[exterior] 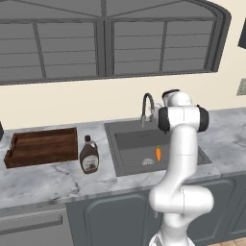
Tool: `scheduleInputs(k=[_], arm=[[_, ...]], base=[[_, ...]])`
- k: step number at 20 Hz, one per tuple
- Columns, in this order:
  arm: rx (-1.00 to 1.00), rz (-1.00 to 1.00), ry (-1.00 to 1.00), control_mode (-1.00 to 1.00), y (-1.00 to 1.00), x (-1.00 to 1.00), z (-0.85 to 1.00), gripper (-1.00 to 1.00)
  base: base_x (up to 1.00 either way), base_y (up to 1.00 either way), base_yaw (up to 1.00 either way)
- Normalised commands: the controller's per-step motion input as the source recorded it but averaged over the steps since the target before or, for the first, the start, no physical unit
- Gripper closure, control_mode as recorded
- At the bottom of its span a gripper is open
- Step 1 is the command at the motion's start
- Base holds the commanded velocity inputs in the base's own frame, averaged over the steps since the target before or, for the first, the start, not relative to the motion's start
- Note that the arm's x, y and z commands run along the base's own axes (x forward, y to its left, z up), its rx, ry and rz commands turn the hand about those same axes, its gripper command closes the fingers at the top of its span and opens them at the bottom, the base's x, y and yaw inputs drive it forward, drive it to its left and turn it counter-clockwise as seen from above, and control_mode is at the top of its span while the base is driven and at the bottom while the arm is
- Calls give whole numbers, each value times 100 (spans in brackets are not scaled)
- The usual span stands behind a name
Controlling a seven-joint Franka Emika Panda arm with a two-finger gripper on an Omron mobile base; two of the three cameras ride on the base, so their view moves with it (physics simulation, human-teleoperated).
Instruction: Pick up all produce items and place them in the sink. Turn on the sink faucet to wash them. Then turn the sink off and put them in the tray.
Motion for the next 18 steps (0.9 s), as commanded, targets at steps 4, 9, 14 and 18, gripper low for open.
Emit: scheduleInputs(k=[4, 9, 14, 18], arm=[[0, 0, -2, -100, 7, 32, 0, 100], [0, -2, -2, -100, 0, 47, 7, 100], [0, -8, 3, -100, -2, 50, -4, 100], [7, -18, -1, -100, -33, 3, 0, 100]], base=[[0, 0, 0], [0, 0, 0], [0, 0, 0], [0, 0, 0]])
